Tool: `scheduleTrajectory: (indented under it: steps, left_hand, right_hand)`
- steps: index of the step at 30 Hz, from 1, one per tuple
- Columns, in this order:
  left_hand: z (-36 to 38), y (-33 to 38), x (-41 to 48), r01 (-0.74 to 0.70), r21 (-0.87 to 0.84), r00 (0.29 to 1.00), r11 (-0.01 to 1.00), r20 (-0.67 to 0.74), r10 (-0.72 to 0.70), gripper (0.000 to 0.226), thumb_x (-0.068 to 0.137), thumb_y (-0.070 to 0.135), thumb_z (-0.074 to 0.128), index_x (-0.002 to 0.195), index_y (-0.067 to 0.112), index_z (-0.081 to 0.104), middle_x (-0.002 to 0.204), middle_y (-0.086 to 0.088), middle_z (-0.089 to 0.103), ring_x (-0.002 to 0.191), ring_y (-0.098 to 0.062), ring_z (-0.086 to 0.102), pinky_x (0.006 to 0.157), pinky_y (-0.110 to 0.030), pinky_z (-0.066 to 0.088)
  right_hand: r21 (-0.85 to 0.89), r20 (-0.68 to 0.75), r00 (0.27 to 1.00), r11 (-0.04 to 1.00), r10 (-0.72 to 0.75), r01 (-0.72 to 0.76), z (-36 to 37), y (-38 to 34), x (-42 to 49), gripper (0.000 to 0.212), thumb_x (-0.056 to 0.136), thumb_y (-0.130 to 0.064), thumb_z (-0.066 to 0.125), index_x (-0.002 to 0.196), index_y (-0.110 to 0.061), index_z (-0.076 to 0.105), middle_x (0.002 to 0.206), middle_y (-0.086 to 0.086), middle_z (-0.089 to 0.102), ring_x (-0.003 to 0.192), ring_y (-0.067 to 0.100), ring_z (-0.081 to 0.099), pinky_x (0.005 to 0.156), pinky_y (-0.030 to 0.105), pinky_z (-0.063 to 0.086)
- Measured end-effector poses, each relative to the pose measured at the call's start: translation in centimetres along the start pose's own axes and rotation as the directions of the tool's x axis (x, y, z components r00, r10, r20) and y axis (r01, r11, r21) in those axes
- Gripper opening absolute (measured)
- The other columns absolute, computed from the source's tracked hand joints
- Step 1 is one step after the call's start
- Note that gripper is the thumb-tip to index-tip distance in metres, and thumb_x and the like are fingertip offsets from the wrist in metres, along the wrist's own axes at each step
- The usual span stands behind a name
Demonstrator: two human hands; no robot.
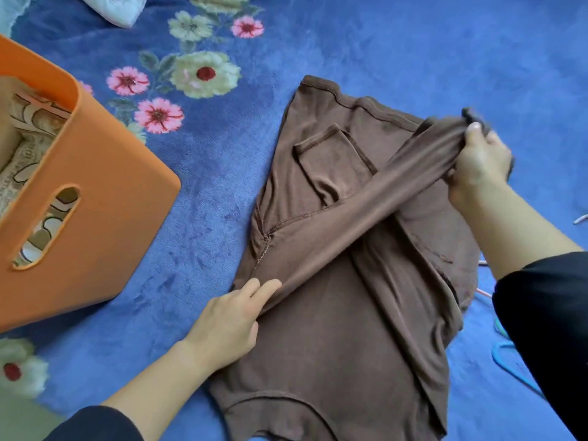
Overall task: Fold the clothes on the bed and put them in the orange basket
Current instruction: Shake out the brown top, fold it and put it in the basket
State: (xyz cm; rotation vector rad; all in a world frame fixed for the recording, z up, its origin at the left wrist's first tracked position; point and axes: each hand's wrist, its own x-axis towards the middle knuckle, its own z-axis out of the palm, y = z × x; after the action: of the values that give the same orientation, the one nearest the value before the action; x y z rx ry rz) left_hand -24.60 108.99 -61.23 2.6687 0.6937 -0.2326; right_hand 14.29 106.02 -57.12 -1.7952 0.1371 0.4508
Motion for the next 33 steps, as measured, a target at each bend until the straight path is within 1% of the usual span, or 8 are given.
scheduleTrajectory:
  steps: [4,9,13,16,21,26,31,33]
  left_hand:
    - [0.8,0.3,-0.4,-0.093,0.046,0.995,0.995,0.049,0.091,0.093,0.041,0.009,0.075,0.128,0.031,0.050,0.080,0.008,0.047,0.053,-0.010,0.053,0.034,-0.024,0.037]
    - [2.4,0.3,-1.0,-0.126,0.137,0.991,0.982,-0.031,0.132,0.095,0.039,0.010,0.079,0.127,0.025,0.048,0.077,0.003,0.049,0.058,-0.016,0.053,0.041,-0.027,0.040]
    - [2.6,-0.1,-2.5,0.016,0.196,0.996,0.981,-0.084,0.001,0.079,0.042,0.009,0.077,0.115,0.023,0.051,0.092,-0.003,0.049,0.079,-0.025,0.051,0.061,-0.039,0.044]
    - [2.6,-0.5,-3.4,0.132,0.104,0.991,0.986,-0.023,-0.130,0.055,0.048,0.004,0.082,0.088,0.021,0.048,0.080,-0.002,0.047,0.068,-0.027,0.052,0.045,-0.036,0.042]
    - [1.7,-1.3,-4.6,0.279,-0.166,0.960,0.946,0.020,-0.280,0.028,0.073,-0.001,0.064,0.086,0.020,0.050,0.083,-0.001,0.044,0.073,-0.030,0.051,0.054,-0.034,0.038]
    - [1.7,-2.0,-6.4,0.663,-0.585,0.640,0.468,0.118,-0.759,0.001,0.081,0.022,0.064,0.081,0.021,0.064,0.101,-0.007,0.055,0.104,-0.025,0.048,0.094,-0.036,0.034]
    - [1.1,-1.5,-6.8,0.452,-0.801,0.415,-0.394,0.579,-0.702,0.026,0.082,0.047,0.054,0.088,0.022,0.059,0.088,0.000,0.061,0.081,-0.018,0.056,0.077,-0.034,0.043]
    - [1.6,-1.3,-6.8,0.515,-0.750,0.433,-0.416,0.646,-0.629,0.037,0.083,0.051,0.061,0.106,0.023,0.060,0.097,0.000,0.067,0.089,-0.019,0.061,0.082,-0.035,0.047]
  right_hand:
    - [-0.172,-0.103,0.992,0.982,0.066,-0.083,-2.4,1.5,1.5,0.016,0.090,-0.020,0.046,0.092,-0.025,0.061,0.080,-0.003,0.056,0.065,0.014,0.049,0.064,0.031,0.047]
    - [-0.724,-0.107,0.993,0.688,-0.055,-0.040,-5.7,6.4,-1.5,0.037,0.089,-0.013,0.049,0.125,-0.005,0.055,0.130,0.019,0.055,0.119,0.034,0.051,0.099,0.035,0.037]
    - [-0.738,0.145,0.961,0.621,-0.236,0.264,-7.7,9.2,-5.8,0.030,0.084,-0.006,0.052,0.113,-0.002,0.057,0.113,0.020,0.056,0.104,0.036,0.053,0.093,0.040,0.038]
    - [-0.750,0.258,0.911,0.528,-0.321,0.399,-10.6,11.5,-10.0,0.026,0.081,-0.001,0.055,0.107,-0.003,0.060,0.107,0.018,0.055,0.102,0.037,0.052,0.089,0.043,0.041]
    - [-0.828,0.167,0.957,0.494,-0.236,0.267,-16.9,15.6,-16.8,0.039,0.080,-0.008,0.068,0.116,-0.002,0.055,0.112,0.020,0.051,0.108,0.038,0.047,0.092,0.046,0.037]
    - [-0.494,-0.301,0.921,0.785,0.249,-0.374,-21.2,19.6,-23.2,0.075,0.063,-0.052,0.082,0.111,-0.004,0.051,0.110,0.019,0.054,0.096,0.032,0.053,0.091,0.046,0.046]
    - [0.054,-0.106,0.778,0.785,0.619,-0.617,-20.7,21.3,-29.1,0.030,0.084,-0.033,0.071,0.083,-0.013,0.049,0.081,0.014,0.062,0.068,0.026,0.061,0.056,0.029,0.055]
    - [0.120,-0.040,0.779,0.777,0.626,-0.618,-19.4,21.2,-30.0,0.024,0.086,-0.023,0.071,0.083,-0.015,0.049,0.082,0.010,0.065,0.073,0.027,0.064,0.065,0.032,0.056]
